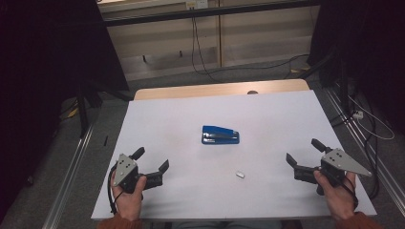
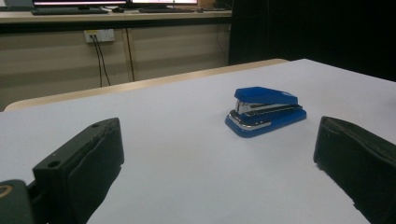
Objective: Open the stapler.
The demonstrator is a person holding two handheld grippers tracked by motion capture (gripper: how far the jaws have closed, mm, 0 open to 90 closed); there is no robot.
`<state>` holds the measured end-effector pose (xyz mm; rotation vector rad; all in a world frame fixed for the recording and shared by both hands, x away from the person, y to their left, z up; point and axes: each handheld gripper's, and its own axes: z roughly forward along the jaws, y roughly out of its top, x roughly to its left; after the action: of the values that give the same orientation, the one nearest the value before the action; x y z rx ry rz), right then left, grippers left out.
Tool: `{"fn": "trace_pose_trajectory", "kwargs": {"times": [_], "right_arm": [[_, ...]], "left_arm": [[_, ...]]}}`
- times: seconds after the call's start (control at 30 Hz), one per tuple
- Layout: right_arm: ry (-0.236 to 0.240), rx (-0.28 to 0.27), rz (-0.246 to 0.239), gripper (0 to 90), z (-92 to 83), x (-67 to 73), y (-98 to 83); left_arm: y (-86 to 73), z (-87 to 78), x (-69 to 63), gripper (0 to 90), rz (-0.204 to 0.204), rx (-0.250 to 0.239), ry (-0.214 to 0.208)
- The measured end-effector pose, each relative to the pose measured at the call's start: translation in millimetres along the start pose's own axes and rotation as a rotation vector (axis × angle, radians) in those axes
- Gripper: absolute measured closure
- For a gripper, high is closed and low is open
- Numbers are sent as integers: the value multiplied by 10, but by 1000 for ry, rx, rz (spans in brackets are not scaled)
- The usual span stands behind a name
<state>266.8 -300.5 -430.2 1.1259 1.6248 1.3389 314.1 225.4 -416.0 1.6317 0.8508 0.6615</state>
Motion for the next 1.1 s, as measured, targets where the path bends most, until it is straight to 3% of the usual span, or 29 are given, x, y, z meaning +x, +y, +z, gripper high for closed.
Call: {"fn": "trace_pose_trajectory", "kwargs": {"times": [0.53,0.6,0.83,1.1], "right_arm": [[17,2,-13,18,-3,49,15],[23,3,-8,18,18,47,18],[62,5,-30,16,124,89,65],[93,6,-35,16,278,164,142]], "left_arm": [[7,107,-30,27,23,26,-35],[11,128,-25,37,23,34,-45],[29,189,-39,53,51,52,-18],[55,289,-67,61,74,66,-38]]}}
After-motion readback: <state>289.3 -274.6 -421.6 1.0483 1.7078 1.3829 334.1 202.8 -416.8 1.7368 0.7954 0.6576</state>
